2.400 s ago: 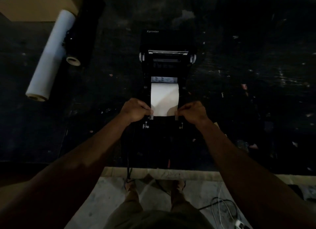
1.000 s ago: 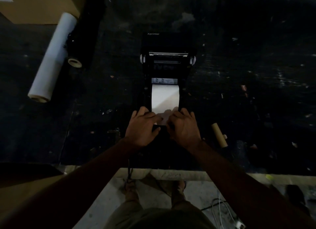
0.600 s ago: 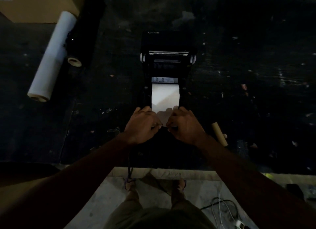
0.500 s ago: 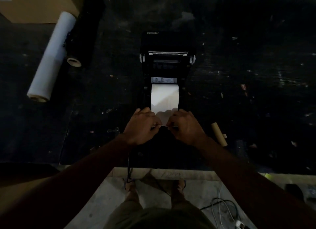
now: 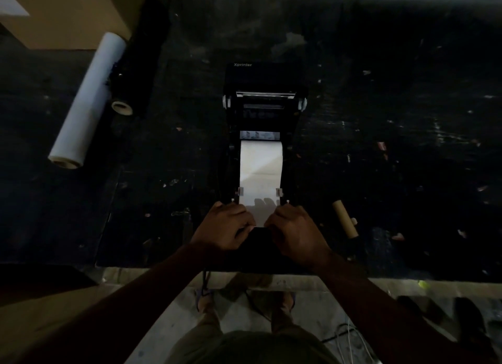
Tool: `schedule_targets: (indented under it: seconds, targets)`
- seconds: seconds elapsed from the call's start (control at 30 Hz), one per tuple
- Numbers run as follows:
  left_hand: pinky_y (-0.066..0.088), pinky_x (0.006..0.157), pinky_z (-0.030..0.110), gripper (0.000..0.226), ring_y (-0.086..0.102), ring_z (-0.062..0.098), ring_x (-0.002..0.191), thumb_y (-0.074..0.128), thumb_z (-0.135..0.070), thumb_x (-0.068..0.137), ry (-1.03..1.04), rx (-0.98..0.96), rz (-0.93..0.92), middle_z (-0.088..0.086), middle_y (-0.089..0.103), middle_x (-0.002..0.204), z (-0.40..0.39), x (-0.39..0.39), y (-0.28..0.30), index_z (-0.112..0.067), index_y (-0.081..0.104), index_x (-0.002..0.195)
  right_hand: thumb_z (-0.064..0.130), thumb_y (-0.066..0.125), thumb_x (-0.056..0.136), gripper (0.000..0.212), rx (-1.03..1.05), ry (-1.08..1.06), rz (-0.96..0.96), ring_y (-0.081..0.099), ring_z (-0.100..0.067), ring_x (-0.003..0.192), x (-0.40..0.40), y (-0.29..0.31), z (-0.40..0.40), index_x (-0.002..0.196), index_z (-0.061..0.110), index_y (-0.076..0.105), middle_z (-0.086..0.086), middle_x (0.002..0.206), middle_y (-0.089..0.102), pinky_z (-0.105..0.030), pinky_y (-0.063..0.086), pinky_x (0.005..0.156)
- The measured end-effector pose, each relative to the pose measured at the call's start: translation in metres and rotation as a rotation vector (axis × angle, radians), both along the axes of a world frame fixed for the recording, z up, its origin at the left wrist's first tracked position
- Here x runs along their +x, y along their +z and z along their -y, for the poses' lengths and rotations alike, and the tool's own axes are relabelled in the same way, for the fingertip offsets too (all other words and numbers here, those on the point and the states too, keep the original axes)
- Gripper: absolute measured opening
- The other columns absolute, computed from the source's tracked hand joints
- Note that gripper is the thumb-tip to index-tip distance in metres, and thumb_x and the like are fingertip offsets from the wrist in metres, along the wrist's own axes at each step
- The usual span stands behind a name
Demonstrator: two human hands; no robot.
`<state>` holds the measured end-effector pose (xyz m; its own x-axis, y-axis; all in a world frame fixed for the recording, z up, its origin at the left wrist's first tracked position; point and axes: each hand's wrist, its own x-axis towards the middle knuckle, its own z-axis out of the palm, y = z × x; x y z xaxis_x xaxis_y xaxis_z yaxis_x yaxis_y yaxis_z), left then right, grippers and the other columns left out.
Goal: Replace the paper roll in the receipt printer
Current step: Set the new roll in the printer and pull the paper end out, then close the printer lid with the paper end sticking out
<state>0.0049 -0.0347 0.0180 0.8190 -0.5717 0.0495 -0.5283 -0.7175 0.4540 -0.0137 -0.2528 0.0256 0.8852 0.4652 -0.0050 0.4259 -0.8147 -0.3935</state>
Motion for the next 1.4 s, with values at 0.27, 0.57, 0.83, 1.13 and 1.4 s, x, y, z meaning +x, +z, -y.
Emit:
schedule_targets:
  seconds: [0.27,0.57,0.83,1.13,1.4]
  targets:
    - [0.047,0.081,0.033,0.017,0.064,0.019,0.093,0.071,-0.031,0.085,0.047,-0.108,-0.039,-0.005,0.069,0.097,-0.005,0.003,0.012,-0.025,0.076,0.099,0.038,0.068,0.077,0.030,0.110,-0.090,-0.056,0.068,-0.021,0.096,0.008,0.008,0.011,0.103,0.024,0.073,0.002,0.103,0.070,-0.041,0.049,0.083]
    - [0.049,0.104,0.034,0.039,0.068,0.023,0.113,0.064,-0.036,0.097,0.743,-0.521,-0.097,0.011,0.073,0.122,-0.004,0.161,0.104,-0.013,0.069,0.127,0.041,0.055,0.091,0.033,0.445,-0.767,0.082,0.071,-0.024,0.087,0.168,0.107,0.033,0.080,0.015,0.071,-0.004,0.082,0.073,-0.025,0.041,0.069]
    - [0.051,0.089,0.024,0.042,0.070,0.015,0.102,0.064,-0.054,0.090,0.751,-0.455,-0.226,0.001,0.078,0.109,0.006,0.187,0.133,-0.020,0.079,0.110,0.055,0.057,0.092,0.055,0.480,-0.819,-0.014,0.070,-0.028,0.084,0.191,0.115,0.022,0.067,0.008,0.070,-0.011,0.078,0.074,-0.032,0.050,0.081]
    - [0.043,0.081,-0.002,0.045,0.066,-0.012,0.095,0.076,-0.049,0.085,0.766,-0.546,-0.241,-0.016,0.072,0.109,-0.011,0.069,0.100,-0.024,0.074,0.122,0.042,0.084,0.075,0.029,0.669,-0.809,-0.020,0.072,-0.006,0.083,0.075,0.067,0.035,0.089,0.018,0.075,0.001,0.088,0.078,-0.015,0.054,0.079]
    - [0.049,0.082,0.004,0.045,0.062,-0.018,0.104,0.081,-0.017,0.086,0.765,-0.660,-0.344,-0.002,0.072,0.119,-0.010,-0.005,0.048,-0.014,0.067,0.129,0.024,0.085,0.078,0.055,0.693,-0.730,-0.171,0.067,0.012,0.096,0.005,0.026,0.027,0.128,0.024,0.064,0.010,0.109,0.071,-0.018,0.058,0.085]
